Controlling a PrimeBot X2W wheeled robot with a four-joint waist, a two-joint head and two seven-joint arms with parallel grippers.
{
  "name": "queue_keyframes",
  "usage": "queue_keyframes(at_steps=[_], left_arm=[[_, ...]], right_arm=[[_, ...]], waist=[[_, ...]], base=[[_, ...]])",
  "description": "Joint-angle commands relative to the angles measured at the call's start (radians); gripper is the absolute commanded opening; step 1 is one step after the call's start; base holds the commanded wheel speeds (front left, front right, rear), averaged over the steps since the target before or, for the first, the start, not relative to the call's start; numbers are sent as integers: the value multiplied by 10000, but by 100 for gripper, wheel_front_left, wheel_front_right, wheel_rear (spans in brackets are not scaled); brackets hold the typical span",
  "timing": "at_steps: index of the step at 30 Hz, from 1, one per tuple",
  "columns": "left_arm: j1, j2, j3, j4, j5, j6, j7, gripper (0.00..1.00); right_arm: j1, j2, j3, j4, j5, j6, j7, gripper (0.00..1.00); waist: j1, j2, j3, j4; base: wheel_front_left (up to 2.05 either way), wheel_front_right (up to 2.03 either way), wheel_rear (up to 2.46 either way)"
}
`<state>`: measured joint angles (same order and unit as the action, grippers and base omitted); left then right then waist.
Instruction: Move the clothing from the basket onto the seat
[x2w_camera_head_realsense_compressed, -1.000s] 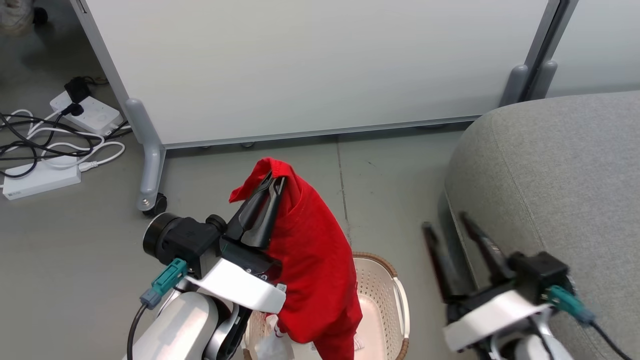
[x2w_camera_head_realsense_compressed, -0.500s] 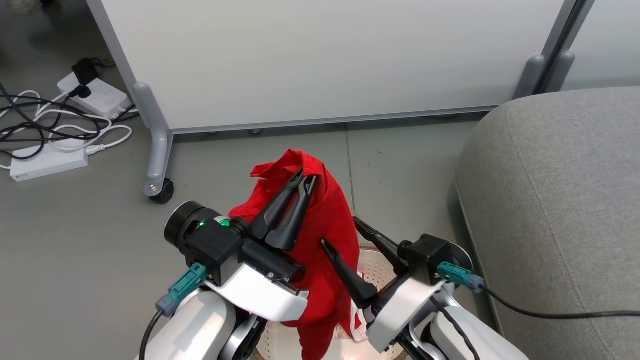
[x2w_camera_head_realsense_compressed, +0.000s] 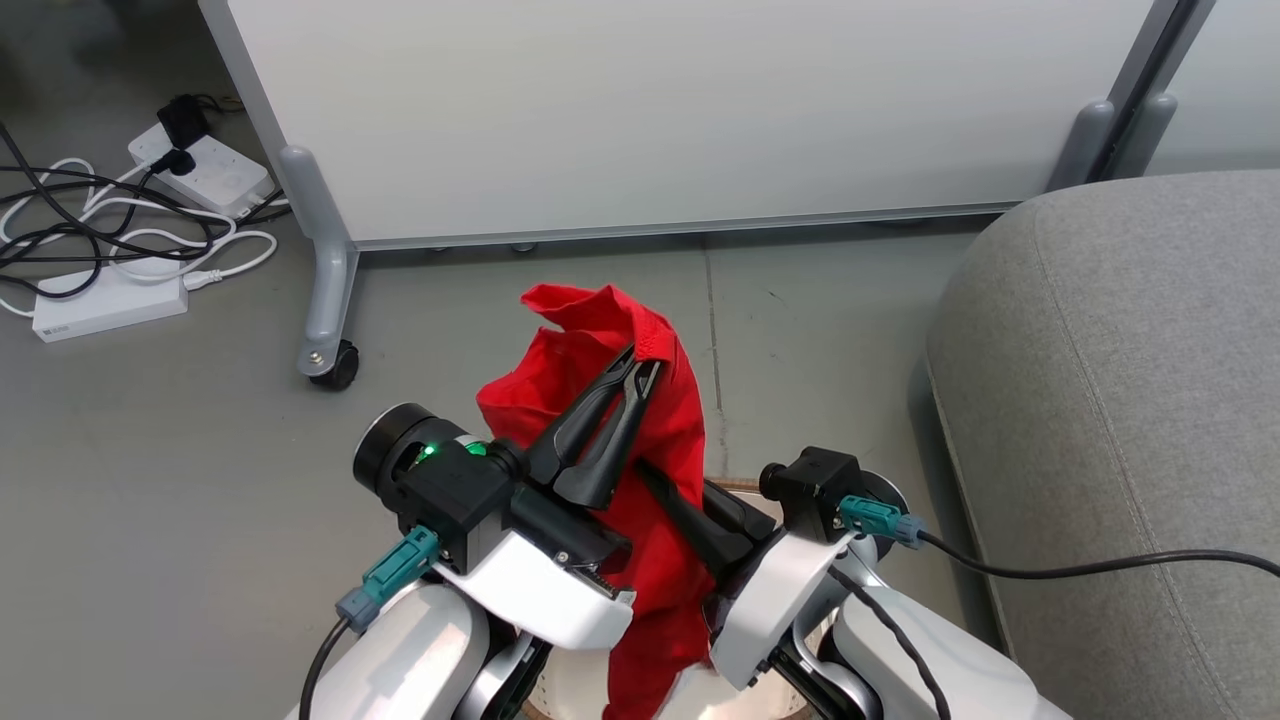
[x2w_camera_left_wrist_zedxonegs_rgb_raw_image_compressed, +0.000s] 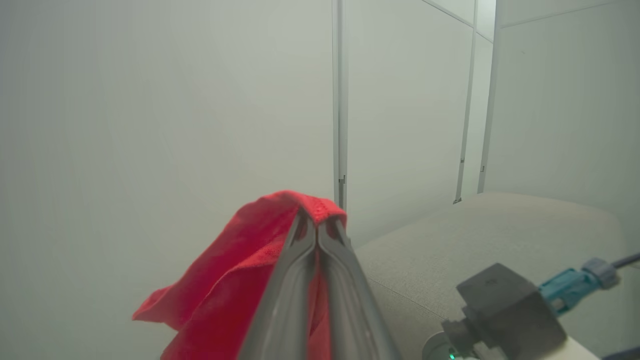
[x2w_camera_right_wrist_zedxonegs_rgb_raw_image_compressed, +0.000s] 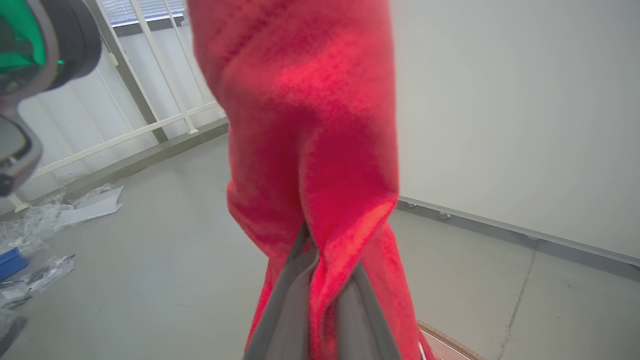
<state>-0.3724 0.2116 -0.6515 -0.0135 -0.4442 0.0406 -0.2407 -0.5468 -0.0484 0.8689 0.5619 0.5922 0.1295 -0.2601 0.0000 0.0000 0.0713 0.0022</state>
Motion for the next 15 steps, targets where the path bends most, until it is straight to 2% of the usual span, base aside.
queue_keyframes(at_steps=[1,2,3,4,8,15], left_arm=[[-110,69,40,69,-65,14,39,0],[-96,84,55,102,-88,37,66,35],[-92,88,79,118,-90,64,48,74],[-96,108,113,158,-76,110,39,100],[-17,171,166,271,17,237,13,100],[353,399,-24,457,105,199,-9,100]], right_arm=[[-158,-44,-39,-12,112,23,-95,0],[-171,-44,-92,-43,102,23,-98,0],[-180,-46,-170,-76,93,23,-99,0],[-172,-44,-260,-111,63,23,-99,0],[-51,-42,-791,-236,-150,23,-91,0],[166,-173,-1940,-486,-626,23,-72,0]], waist=[[0,0,8,-22],[0,0,12,-41],[0,0,25,-58],[0,0,33,-73],[0,0,40,-168],[0,0,-2,-413]], base=[[0,0,0],[0,0,0],[0,0,0],[0,0,0],[0,0,0],[0,0,0]])
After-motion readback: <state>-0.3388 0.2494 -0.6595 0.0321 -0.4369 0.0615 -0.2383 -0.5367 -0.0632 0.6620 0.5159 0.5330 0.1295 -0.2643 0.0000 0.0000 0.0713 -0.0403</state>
